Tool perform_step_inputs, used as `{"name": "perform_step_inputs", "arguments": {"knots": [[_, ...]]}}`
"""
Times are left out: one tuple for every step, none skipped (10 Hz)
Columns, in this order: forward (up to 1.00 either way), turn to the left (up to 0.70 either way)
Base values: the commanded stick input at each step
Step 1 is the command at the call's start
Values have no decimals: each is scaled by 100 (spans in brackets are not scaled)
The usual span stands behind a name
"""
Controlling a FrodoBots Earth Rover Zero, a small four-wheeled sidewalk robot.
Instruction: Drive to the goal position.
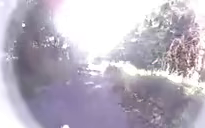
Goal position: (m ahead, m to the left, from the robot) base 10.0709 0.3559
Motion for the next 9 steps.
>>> {"name": "perform_step_inputs", "arguments": {"knots": [[100, 1], [100, 6], [100, 18], [100, 31], [100, 18], [100, 2], [100, 1], [100, 1], [100, 1]]}}
